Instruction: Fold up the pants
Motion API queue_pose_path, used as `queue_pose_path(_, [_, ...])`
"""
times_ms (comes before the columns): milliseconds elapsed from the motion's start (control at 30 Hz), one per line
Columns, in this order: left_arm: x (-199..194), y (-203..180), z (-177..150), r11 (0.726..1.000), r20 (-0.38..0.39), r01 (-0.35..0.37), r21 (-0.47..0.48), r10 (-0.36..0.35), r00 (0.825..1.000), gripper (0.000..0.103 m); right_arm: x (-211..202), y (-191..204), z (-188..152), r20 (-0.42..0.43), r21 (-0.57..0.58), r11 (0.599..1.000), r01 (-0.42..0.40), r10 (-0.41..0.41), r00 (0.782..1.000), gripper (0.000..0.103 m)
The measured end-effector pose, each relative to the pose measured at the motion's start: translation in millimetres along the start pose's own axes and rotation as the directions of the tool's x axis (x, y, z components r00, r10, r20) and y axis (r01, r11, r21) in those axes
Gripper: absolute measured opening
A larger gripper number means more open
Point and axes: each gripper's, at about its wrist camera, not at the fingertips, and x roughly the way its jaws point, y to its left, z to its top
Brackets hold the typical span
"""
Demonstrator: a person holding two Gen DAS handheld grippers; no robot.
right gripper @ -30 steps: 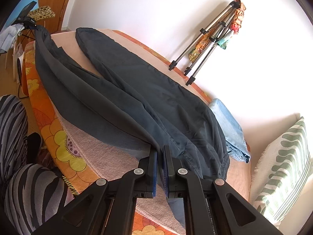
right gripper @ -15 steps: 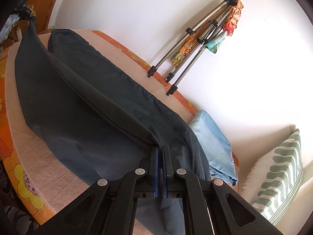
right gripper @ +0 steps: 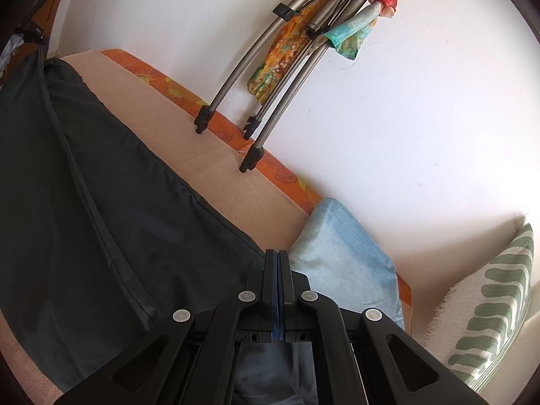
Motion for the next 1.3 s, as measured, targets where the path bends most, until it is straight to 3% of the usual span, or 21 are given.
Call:
queue_pose_path(67, [9, -4, 1, 1.000, -0.021, 0.002, 0.024, -0.002, 1.000, 0.013, 10, 8, -1, -0.025, 0.004, 0.997, -0.072, 0.072, 0.997, 0.006])
queue_pose_path(100, [11, -4, 2, 1.000, -0.019, -0.001, 0.027, 0.001, 1.000, 0.017, 13, 14, -4, -0.035, 0.009, 0.993, -0.120, 0.120, 0.992, 0.019])
queue_pose_path(133, [12, -3, 3, 0.999, -0.024, 0.008, 0.031, -0.007, 1.000, 0.029, 16, 18, -6, -0.043, 0.022, 0.982, -0.189, 0.190, 0.981, 0.032])
queue_pose_path(167, [14, -3, 6, 0.999, -0.034, 0.030, 0.032, -0.028, 0.999, 0.035, 18, 23, -8, -0.052, 0.035, 0.969, -0.245, 0.246, 0.968, 0.038])
queue_pose_path(200, [13, 0, 7, 0.998, -0.037, 0.047, 0.037, -0.045, 0.998, 0.045, 19, 30, -12, -0.066, 0.049, 0.956, -0.290, 0.293, 0.954, 0.050])
queue_pose_path(233, [10, 2, 9, 0.998, -0.032, 0.054, 0.042, -0.053, 0.998, 0.046, 19, 36, -15, -0.078, 0.059, 0.941, -0.333, 0.337, 0.938, 0.065])
queue_pose_path(300, [1, 11, 13, 0.995, -0.019, 0.076, 0.058, -0.075, 0.997, 0.046, 18, 47, -22, -0.090, 0.045, 0.928, -0.371, 0.373, 0.923, 0.075])
queue_pose_path(433, [-11, 44, 17, 0.993, -0.002, 0.093, 0.079, -0.094, 0.996, 0.047, 26, 65, -34, -0.152, -0.023, 0.935, -0.354, 0.347, 0.926, 0.075])
queue_pose_path(500, [-10, 51, 16, 0.987, -0.023, 0.126, 0.103, -0.125, 0.992, 0.047, 34, 66, -39, -0.181, -0.007, 0.937, -0.349, 0.343, 0.922, 0.073])
queue_pose_path(600, [-2, 44, 10, 0.978, -0.054, 0.125, 0.165, -0.118, 0.992, 0.047, 40, 62, -42, -0.183, 0.049, 0.928, -0.370, 0.373, 0.910, 0.069])
queue_pose_path(667, [3, 30, 9, 0.971, -0.060, 0.139, 0.197, -0.129, 0.990, 0.047, 40, 61, -43, -0.178, 0.084, 0.910, -0.406, 0.414, 0.892, 0.053])
queue_pose_path(733, [11, 12, 10, 0.960, -0.063, 0.149, 0.236, -0.138, 0.988, 0.053, 39, 61, -44, -0.174, 0.118, 0.889, -0.443, 0.458, 0.872, 0.025])
queue_pose_path(767, [16, 4, 10, 0.956, -0.068, 0.144, 0.255, -0.131, 0.989, 0.055, 38, 62, -42, -0.177, 0.116, 0.889, -0.443, 0.457, 0.872, 0.018])
queue_pose_path(800, [22, -1, 11, 0.953, -0.079, 0.142, 0.269, -0.125, 0.989, 0.057, 35, 65, -42, -0.181, 0.093, 0.903, -0.419, 0.429, 0.885, 0.005])
queue_pose_path(833, [29, -8, 10, 0.949, -0.093, 0.139, 0.282, -0.117, 0.989, 0.057, 32, 68, -42, -0.186, 0.069, 0.916, -0.395, 0.401, 0.897, 0.003])
queue_pose_path(933, [48, -19, 5, 0.940, -0.110, 0.088, 0.330, -0.055, 0.992, 0.057, 16, 65, -40, -0.159, 0.059, 0.926, -0.372, 0.377, 0.913, 0.001])
queue_pose_path(1100, [58, -23, -11, 0.932, -0.094, 0.057, 0.358, -0.025, 0.995, 0.057, -2, 34, -26, -0.065, 0.124, 0.959, -0.255, 0.264, 0.962, 0.001])
queue_pose_path(1167, [57, -26, -14, 0.928, -0.077, 0.057, 0.368, -0.031, 0.997, 0.050, 1, 22, -19, -0.052, 0.154, 0.967, -0.203, 0.213, 0.976, 0.001])
queue_pose_path(1233, [55, -28, -17, 0.920, -0.052, 0.033, 0.390, -0.013, 0.999, 0.034, 8, 17, -16, -0.062, 0.163, 0.972, -0.170, 0.182, 0.981, 0.001])
queue_pose_path(1300, [53, -28, -18, 0.913, -0.029, 0.016, 0.408, -0.004, 1.000, 0.033, 18, 18, -14, -0.083, 0.162, 0.974, -0.161, 0.176, 0.981, 0.001])
